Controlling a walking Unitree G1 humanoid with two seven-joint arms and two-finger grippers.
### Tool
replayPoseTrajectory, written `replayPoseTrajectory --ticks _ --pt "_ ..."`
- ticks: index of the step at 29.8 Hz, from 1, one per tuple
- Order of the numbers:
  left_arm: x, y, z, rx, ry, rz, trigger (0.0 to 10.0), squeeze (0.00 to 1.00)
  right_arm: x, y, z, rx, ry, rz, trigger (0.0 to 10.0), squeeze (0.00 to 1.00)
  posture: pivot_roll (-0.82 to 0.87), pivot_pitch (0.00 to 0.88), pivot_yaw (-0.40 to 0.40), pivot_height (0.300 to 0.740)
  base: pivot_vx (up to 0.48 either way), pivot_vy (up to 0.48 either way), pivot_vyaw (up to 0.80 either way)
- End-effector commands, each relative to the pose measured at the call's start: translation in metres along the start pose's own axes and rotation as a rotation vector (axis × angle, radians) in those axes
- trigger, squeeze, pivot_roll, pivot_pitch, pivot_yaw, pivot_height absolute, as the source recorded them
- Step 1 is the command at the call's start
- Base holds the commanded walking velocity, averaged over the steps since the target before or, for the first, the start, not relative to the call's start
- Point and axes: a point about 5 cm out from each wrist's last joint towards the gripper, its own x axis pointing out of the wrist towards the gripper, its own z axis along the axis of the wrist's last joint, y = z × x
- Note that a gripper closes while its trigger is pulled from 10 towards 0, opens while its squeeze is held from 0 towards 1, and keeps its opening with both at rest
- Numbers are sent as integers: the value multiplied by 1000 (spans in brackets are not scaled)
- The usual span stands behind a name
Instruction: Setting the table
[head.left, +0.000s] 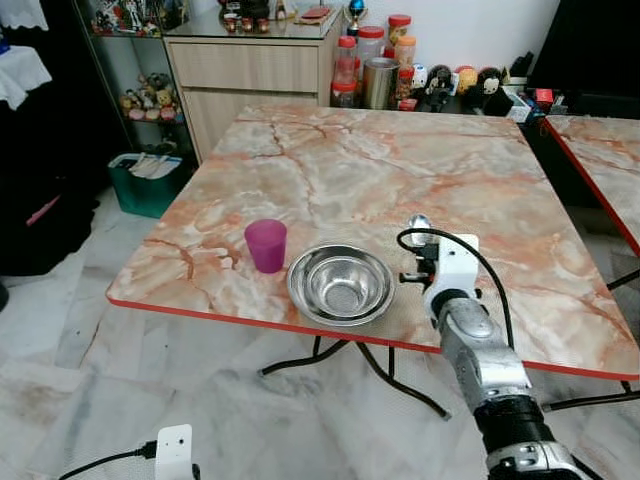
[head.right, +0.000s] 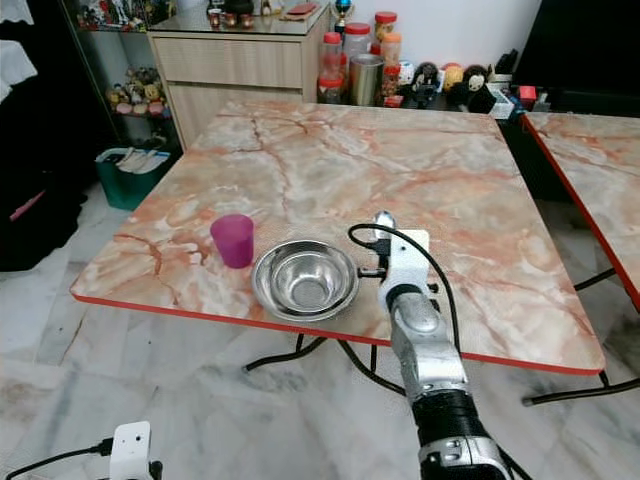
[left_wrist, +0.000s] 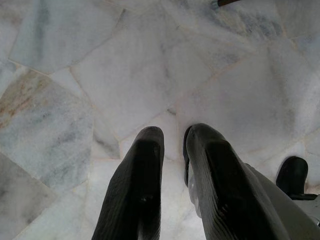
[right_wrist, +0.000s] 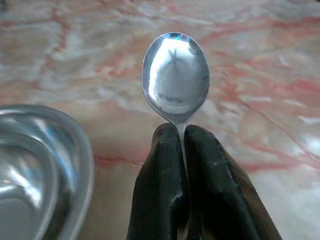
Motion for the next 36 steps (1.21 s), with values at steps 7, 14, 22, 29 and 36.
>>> replayPoseTrajectory --ticks 7,14,22,29,36 --pt "0 4 -2 6 15 13 10000 0 9 3 1 1 29 12 10000 0 12 48 3 740 0 0 0" --pt "0 6 -4 5 21 16 10000 0 15 6 2 19 37 18 10000 0 12 51 -1 740 0 0 0" --pt "-1 7 -5 5 27 15 10000 0 19 4 -3 33 61 3 10000 0 14 52 -5 740 0 0 0" --pt "-1 7 -5 18 25 11 10000 0 22 -1 -5 37 75 -23 10000 0 14 52 -5 740 0 0 0" --pt "-1 8 -5 19 24 15 10000 0 24 0 -3 42 63 -16 10000 0 15 54 -4 740 0 0 0"
